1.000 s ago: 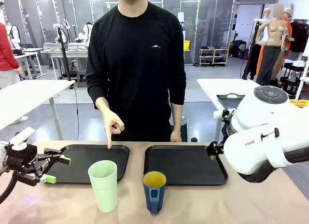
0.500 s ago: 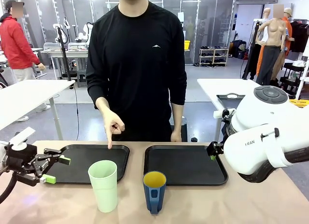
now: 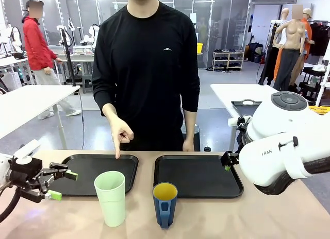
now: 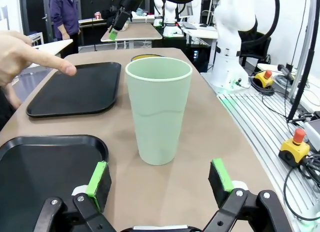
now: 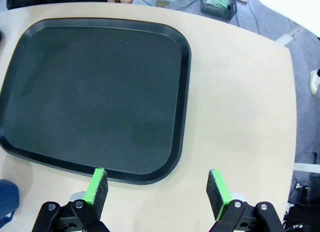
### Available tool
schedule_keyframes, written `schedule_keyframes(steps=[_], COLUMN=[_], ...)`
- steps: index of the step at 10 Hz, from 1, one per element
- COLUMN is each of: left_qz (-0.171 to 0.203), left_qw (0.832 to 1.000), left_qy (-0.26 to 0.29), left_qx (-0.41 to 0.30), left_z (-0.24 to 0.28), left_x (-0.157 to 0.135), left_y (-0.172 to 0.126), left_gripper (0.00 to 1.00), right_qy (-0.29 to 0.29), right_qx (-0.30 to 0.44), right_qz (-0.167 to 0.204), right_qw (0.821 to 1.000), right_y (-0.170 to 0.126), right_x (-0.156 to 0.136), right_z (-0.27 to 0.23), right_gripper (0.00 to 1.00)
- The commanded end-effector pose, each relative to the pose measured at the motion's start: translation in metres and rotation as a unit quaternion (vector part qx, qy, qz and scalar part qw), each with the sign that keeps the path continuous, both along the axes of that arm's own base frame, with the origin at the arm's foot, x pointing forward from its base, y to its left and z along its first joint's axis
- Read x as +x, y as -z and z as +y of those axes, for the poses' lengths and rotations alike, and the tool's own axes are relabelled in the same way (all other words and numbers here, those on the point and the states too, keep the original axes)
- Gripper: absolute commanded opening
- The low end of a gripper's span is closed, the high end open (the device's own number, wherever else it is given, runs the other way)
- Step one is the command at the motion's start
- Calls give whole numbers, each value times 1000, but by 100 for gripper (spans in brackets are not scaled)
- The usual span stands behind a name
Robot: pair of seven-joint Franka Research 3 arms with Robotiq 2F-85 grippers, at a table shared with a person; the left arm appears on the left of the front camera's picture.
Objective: Sort and store the cups by type.
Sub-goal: Pick up the Reusable plastic cup.
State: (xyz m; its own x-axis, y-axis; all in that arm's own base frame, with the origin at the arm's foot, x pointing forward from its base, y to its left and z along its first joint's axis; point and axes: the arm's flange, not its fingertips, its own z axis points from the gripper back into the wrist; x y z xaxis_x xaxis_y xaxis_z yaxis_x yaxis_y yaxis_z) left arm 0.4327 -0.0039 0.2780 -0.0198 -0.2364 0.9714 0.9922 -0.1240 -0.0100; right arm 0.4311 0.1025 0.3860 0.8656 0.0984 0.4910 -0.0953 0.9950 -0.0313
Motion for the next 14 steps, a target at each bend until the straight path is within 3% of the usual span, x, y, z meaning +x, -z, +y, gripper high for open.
schedule_keyframes(steps=[1,6,14], left_qz=[-8,-5,-10], left_qw=[1000,998,996], left_qy=[6,-2,26], left_qx=[-11,-68,-83], left_z=[-10,-40,-94], left_x=[-5,-7,-5], left_y=[12,36,54], left_gripper=[100,100,100], right_qy=[-4,-4,-4], right_qx=[-2,-2,-2], right_qz=[0,0,0], right_qw=[1000,1000,1000], right_y=[1,1,1], right_x=[1,1,1], right_z=[0,0,0], right_gripper=[100,100,100])
